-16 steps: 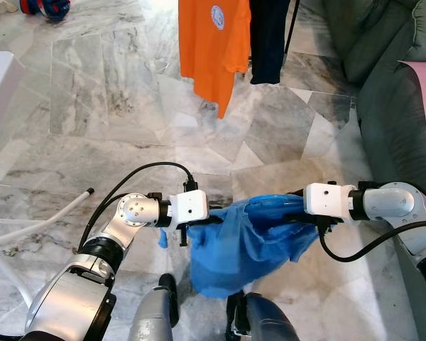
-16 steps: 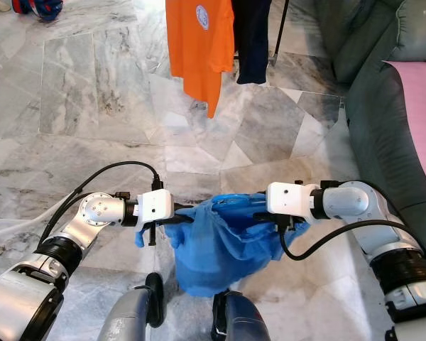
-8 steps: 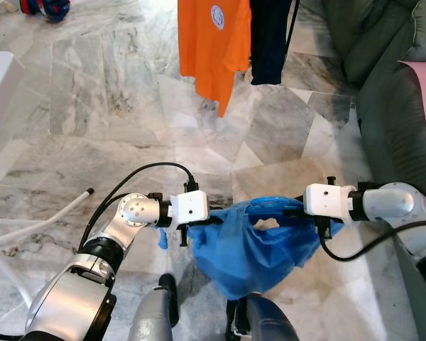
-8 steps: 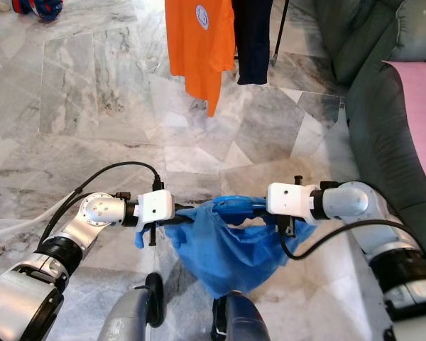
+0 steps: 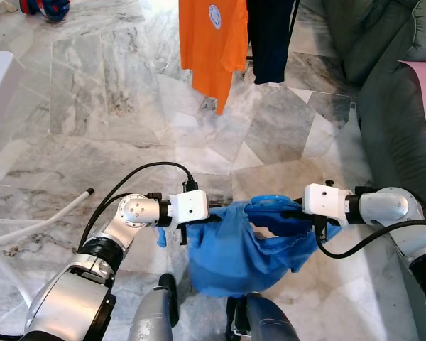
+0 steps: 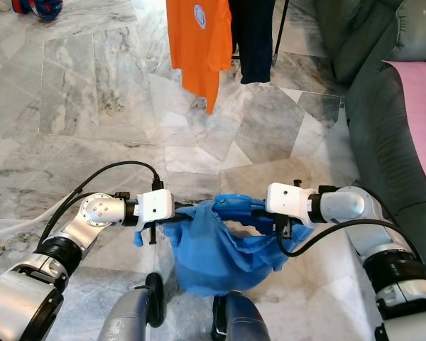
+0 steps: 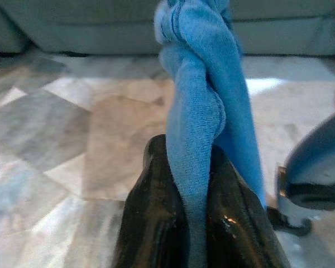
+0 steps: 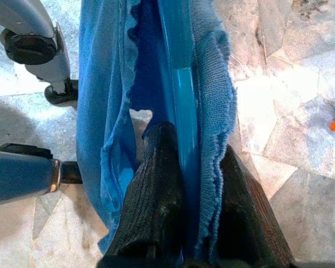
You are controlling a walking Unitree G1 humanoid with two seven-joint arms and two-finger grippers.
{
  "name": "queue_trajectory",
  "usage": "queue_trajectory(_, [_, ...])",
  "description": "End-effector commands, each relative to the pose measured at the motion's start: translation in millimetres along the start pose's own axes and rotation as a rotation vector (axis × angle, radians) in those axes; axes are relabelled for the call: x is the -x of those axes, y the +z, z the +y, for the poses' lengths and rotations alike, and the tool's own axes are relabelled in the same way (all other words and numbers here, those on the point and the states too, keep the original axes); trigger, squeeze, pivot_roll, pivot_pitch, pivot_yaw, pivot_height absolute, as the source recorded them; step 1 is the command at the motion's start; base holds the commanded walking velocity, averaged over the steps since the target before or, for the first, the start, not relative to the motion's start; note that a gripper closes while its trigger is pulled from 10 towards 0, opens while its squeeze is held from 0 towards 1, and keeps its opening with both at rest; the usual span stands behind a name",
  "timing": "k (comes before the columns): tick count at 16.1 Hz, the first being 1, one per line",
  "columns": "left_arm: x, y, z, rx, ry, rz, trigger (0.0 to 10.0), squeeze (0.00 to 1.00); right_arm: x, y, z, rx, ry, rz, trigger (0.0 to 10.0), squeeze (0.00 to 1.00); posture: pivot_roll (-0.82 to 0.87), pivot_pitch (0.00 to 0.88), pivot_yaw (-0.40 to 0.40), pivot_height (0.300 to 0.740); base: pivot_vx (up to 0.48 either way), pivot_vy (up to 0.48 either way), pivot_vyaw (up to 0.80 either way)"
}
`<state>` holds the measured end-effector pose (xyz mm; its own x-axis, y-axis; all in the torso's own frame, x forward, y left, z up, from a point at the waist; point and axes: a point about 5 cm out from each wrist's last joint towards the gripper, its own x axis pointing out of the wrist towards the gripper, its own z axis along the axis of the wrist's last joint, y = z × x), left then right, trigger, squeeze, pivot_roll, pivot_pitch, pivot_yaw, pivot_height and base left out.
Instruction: Hang hanger
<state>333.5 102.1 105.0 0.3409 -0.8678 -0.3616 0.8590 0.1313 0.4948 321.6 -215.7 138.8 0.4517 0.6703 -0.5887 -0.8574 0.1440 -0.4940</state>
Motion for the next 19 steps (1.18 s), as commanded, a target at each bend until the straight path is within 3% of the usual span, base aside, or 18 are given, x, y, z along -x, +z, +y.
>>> queue_trajectory(1, [-5.1, 5, -1.8, -0.023, 0.028, -0.04, 10.0, 1.0, 2.7, -7, 2.5, -0.054, -0.041, -0.01, 0.0, 0.0, -0.14, 0.297, -0.003, 0.74, 0.0, 0.0, 0.0])
queue_trajectory(5, [-3.2, 7, 5.9, -0.046, 0.096, -0.032, 10.0, 1.0, 3.4, -7, 1.4, -0.06, -0.055, -0.017, 0.0, 0.0, -0.14, 0.296, -0.003, 0.74, 0.0, 0.0, 0.0])
queue_trajectory(9, [-0.1, 13, 18.7, -0.076, 0.23, -0.061, 10.0, 1.0, 2.8, -9, 1.5, -0.06, -0.088, -0.007, 0.0, 0.0, -0.14, 0.295, -0.004, 0.74, 0.0, 0.0, 0.0])
queue_trajectory(12, [0.3, 10, 14.8, -0.077, 0.2, -0.047, 10.0, 1.0, -1.1, -16, -2.1, -0.09, -0.211, 0.029, 0.0, 0.0, -0.14, 0.289, -0.005, 0.74, 0.0, 0.0, 0.0])
queue_trajectory(15, [3.3, 4, 14.8, -0.061, 0.258, -0.03, 10.0, 1.0, -9.0, -22, 3.3, -0.176, -0.316, 0.026, 0.0, 0.0, -0.14, 0.28, -0.005, 0.74, 0.0, 0.0, 0.0])
queue_trajectory(16, [5.5, 2, 16.5, -0.016, 0.318, -0.036, 10.0, 1.0, -13.1, -27, 8.9, -0.227, -0.36, 0.029, 0.0, 0.0, -0.13, 0.272, -0.005, 0.74, 0.0, 0.0, 0.0])
queue_trajectory(19, [14.0, -16, 18.6, 0.238, 0.581, -0.03, 10.0, 1.0, -23.2, -38, 21.3, -0.405, -0.502, 0.023, 0.0, 0.0, -0.13, 0.256, -0.008, 0.74, 0.0, 0.0, 0.0])
